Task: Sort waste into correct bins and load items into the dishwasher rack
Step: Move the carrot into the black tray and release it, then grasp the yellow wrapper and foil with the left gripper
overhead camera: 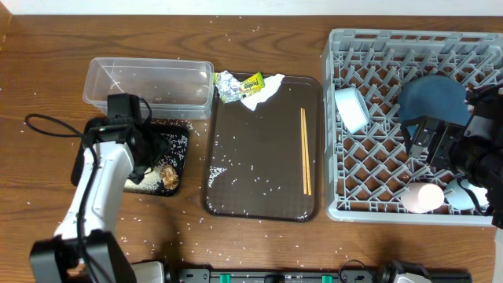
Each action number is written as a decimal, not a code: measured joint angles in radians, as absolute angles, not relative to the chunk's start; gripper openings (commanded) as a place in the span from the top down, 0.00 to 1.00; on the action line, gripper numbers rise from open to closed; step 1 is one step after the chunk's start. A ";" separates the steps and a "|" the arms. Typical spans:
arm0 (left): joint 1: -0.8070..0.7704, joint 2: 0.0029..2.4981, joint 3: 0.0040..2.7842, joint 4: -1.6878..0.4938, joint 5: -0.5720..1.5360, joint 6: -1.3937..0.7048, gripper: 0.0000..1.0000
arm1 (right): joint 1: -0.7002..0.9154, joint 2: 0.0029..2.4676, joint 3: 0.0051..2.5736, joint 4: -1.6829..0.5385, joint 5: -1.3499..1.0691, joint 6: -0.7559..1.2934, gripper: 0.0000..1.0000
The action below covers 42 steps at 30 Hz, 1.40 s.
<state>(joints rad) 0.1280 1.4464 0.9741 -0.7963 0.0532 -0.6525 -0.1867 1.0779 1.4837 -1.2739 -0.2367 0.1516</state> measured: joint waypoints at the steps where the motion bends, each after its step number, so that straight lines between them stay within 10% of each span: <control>1: 0.128 1.423 0.991 -0.818 0.059 -0.631 0.24 | -0.187 1.078 1.484 -1.273 -0.240 0.151 0.01; 13: -0.163 1.221 1.161 -0.613 0.227 -0.149 0.24 | -0.187 1.078 1.484 -1.204 -0.305 0.168 0.01; 30: -0.344 1.813 1.162 -0.031 0.201 0.051 0.25 | -0.187 1.078 1.484 -1.224 -0.315 0.179 0.01; 42: -0.344 2.035 1.162 0.121 0.154 0.124 0.48 | -0.187 1.078 1.484 -1.226 -0.316 0.179 0.01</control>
<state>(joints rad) -0.3443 2.0346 1.1618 0.1211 0.1539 0.1242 -0.1867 1.0779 1.4837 -1.2259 -0.3157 0.1791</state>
